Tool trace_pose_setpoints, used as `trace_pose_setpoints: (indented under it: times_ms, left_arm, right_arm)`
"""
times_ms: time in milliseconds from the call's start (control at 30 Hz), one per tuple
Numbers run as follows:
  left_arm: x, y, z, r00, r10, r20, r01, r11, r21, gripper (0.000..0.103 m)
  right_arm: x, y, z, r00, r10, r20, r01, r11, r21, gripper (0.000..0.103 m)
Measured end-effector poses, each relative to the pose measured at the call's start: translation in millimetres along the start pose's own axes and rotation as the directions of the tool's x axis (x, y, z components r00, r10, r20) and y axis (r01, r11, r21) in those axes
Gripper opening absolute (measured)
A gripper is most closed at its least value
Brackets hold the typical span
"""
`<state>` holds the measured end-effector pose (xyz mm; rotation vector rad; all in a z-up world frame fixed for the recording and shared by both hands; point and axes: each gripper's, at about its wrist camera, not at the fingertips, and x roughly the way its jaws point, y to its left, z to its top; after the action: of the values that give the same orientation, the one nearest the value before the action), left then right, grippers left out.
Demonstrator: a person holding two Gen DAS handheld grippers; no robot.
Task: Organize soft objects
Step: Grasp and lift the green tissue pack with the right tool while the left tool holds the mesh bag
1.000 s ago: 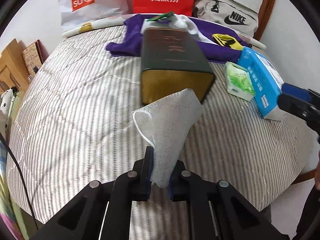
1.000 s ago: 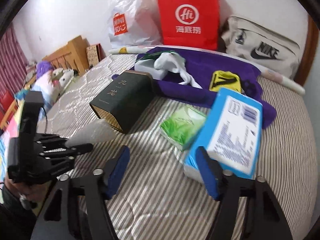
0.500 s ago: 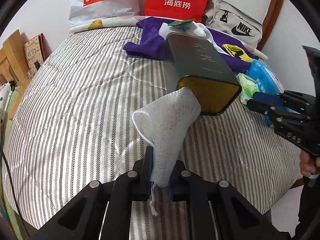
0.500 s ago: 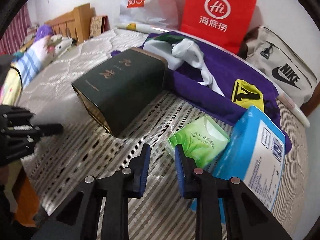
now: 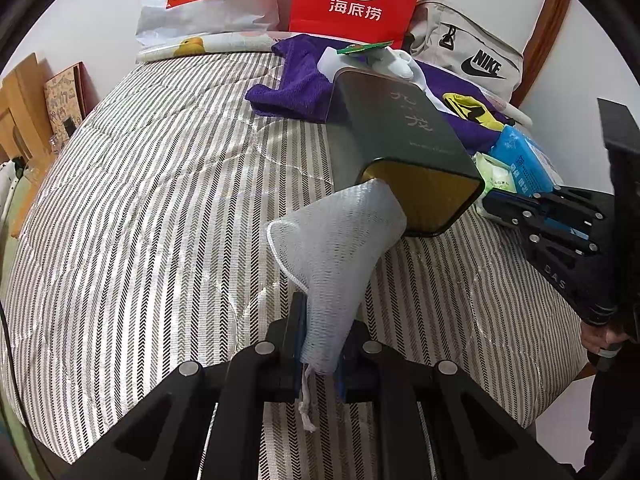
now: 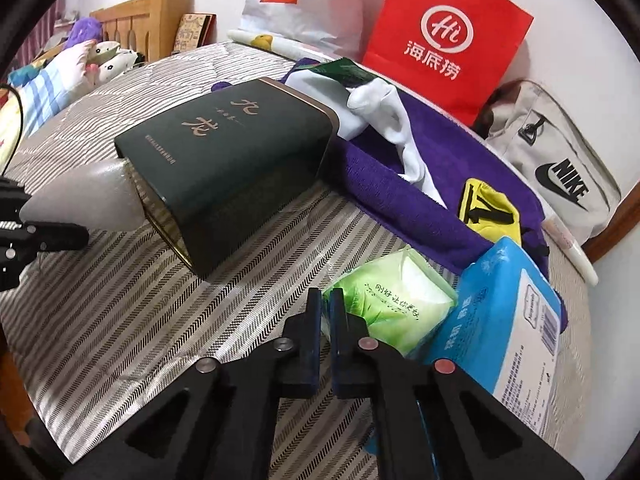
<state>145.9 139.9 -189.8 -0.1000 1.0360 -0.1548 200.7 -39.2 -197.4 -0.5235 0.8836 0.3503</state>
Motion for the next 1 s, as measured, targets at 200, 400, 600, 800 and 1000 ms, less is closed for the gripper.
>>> trace_pose_setpoints:
  times_ms: [200, 400, 600, 800, 1000]
  left_arm:
    - [0.0, -2.0, -1.0, 1.000, 0.004, 0.010, -0.004, 1.000, -0.025, 0.012]
    - [-2.5, 0.8, -5.8, 0.999, -0.041, -0.012, 0.040, 0.995, -0.095, 0.012]
    - [-5.6, -2.1, -17.2, 0.996, -0.084, -0.022, 0.079, 0.982, -0.173, 0.012]
    - [-7.5, -19.2, -25.3, 0.993, -0.111, -0.043, 0.102, 0.979, -0.175, 0.012]
    - [-5.8, -37.8, -23.7, 0.995, -0.071, -0.063, 0.062, 0.988, -0.143, 0.012]
  right_arm:
    - [-21.9, 0.3, -7.0, 0.998, 0.067, 0.020, -0.068, 0.997, 0.036, 0.003]
    - [-52.4, 9.3, -30.0, 0.986, 0.163, 0.040, -0.165, 0.985, 0.056, 0.003]
    - [-78.4, 13.6, -64.7, 0.978, 0.206, 0.041, -0.208, 0.976, 0.062, 0.003]
    - [-95.2, 5.2, -100.9, 0.980, 0.195, 0.029, -0.197, 0.977, 0.084, 0.003]
    - [-99.2, -10.8, -121.7, 0.982, 0.187, 0.036, -0.190, 0.971, 0.143, 0.005]
